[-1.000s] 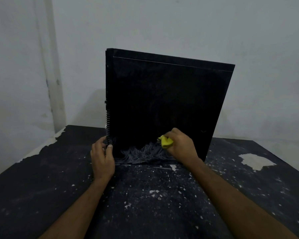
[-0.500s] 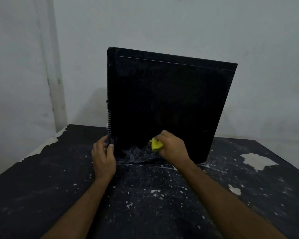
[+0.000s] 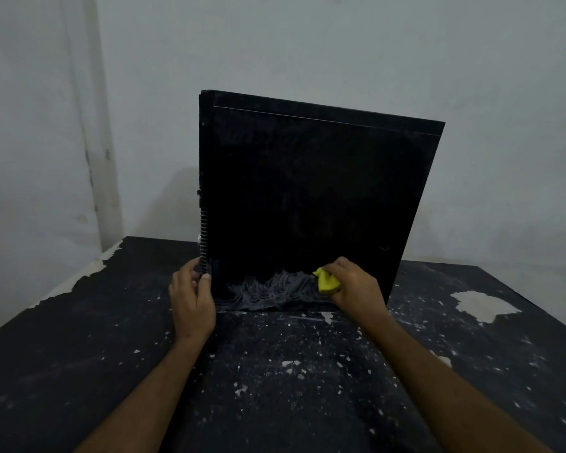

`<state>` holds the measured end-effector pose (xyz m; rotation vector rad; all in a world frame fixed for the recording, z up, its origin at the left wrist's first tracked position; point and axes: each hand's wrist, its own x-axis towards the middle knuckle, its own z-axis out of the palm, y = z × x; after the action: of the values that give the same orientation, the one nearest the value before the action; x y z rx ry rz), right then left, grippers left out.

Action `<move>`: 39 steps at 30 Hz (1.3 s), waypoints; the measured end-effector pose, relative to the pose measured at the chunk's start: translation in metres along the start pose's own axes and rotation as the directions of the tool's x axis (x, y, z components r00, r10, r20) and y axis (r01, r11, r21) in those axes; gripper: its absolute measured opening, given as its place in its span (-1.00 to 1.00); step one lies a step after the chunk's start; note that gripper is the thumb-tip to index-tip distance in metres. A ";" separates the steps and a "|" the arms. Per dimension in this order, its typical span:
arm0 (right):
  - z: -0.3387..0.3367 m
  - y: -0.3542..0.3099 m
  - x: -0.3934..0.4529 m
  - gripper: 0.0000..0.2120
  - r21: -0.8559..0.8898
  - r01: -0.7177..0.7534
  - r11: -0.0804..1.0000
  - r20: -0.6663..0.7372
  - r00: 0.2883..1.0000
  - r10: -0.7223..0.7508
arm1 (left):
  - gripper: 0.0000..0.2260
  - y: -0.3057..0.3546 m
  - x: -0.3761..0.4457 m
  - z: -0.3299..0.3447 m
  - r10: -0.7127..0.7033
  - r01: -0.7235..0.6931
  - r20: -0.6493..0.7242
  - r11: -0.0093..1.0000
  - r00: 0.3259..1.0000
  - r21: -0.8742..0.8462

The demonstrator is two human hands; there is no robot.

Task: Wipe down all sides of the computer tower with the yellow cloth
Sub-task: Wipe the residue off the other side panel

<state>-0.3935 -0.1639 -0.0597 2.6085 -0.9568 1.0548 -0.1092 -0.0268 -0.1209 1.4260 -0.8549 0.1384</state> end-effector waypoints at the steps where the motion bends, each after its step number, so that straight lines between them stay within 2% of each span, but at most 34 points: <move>1: -0.003 0.005 0.000 -0.69 0.002 -0.028 1.000 -0.012 1.000 0.028 | -0.60 0.000 0.000 0.000 0.002 -0.002 -0.001 1.000 1.000 -0.002; 3: -0.007 0.011 0.000 -0.71 0.074 -0.139 0.988 -0.111 0.983 0.147 | -0.60 -0.001 0.001 0.001 0.008 -0.008 -0.004 1.000 1.000 0.000; 4: -0.006 0.012 -0.001 -0.70 0.089 -0.146 0.985 -0.132 0.979 0.157 | -0.60 -0.002 0.001 0.001 0.009 -0.009 -0.003 1.000 1.000 0.000; 7: -0.002 0.012 -0.007 -0.67 0.004 -0.057 0.998 0.007 0.998 0.057 | -0.61 -0.003 0.001 0.000 0.014 -0.014 -0.006 1.000 1.000 0.001; 8: -0.004 0.017 -0.008 -0.69 0.001 -0.075 0.997 0.004 0.997 0.075 | -0.61 -0.002 0.001 0.000 0.016 -0.016 -0.009 1.000 1.000 0.000; 11: -0.010 0.028 -0.009 -0.73 0.115 -0.205 0.972 -0.150 0.964 0.221 | -0.62 -0.001 0.001 0.001 0.014 -0.014 -0.011 1.000 1.000 0.006; 12: -0.010 0.028 -0.010 -0.72 0.103 -0.187 0.977 -0.136 0.970 0.200 | -0.62 -0.001 0.001 0.001 0.013 -0.013 -0.012 1.000 1.000 0.009; 15: -0.011 0.033 -0.015 -0.72 -0.030 -0.072 0.997 0.059 0.996 0.074 | -0.61 -0.003 0.001 0.000 0.016 -0.016 -0.010 1.000 1.000 0.018; 19: -0.010 0.040 -0.019 -0.69 0.067 -0.199 0.978 -0.100 0.974 0.205 | -0.60 -0.002 0.001 0.002 0.012 -0.012 -0.007 1.000 1.000 0.013; 21: -0.001 0.036 -0.025 -0.70 -0.003 -0.125 0.992 0.027 0.992 0.125 | -0.60 -0.002 0.001 0.001 0.010 -0.010 -0.008 1.000 1.000 0.018; 22: 0.002 0.037 -0.029 -0.74 -0.048 -0.105 0.993 0.102 0.989 0.109 | -0.60 -0.003 0.001 0.001 0.011 -0.011 -0.008 1.000 1.000 0.021; 23: 0.003 0.040 -0.032 -0.77 -0.056 -0.131 0.990 0.119 0.983 0.137 | -0.60 -0.002 0.001 0.001 0.013 -0.012 -0.009 1.000 1.000 0.022; 26: 0.006 0.042 -0.040 -0.76 0.073 -0.269 0.960 -0.042 0.961 0.272 | -0.61 0.000 0.000 0.001 0.013 -0.013 -0.011 1.000 1.000 0.013; 27: 0.009 0.037 -0.041 -0.75 0.087 -0.264 0.961 -0.033 0.963 0.268 | -0.61 0.001 0.000 0.001 0.014 -0.014 -0.011 1.000 1.000 0.013; 29: 0.018 0.030 -0.046 -0.77 0.007 -0.193 0.981 0.124 0.974 0.191 | -0.60 0.000 0.001 0.000 0.018 -0.018 -0.015 1.000 1.000 0.017; 31: 0.019 0.036 -0.050 -0.85 -0.030 -0.212 0.977 0.213 0.953 0.213 | -0.60 -0.002 0.001 0.000 0.014 -0.013 -0.015 1.000 1.000 0.016; 35: 0.025 0.034 -0.051 -0.84 -0.021 -0.306 0.952 0.125 0.944 0.306 | -0.58 0.001 -0.001 0.002 0.006 -0.005 -0.022 1.000 1.000 0.022; 39: 0.040 0.011 -0.046 -0.85 -0.023 -0.238 0.971 0.196 0.951 0.238 | -0.59 0.002 -0.002 0.002 0.008 -0.008 -0.018 1.000 1.000 0.016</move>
<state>-0.4029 -0.1642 -0.1209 2.6883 -1.3444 0.8522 -0.1125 -0.0276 -0.1206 1.4346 -0.8465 0.1648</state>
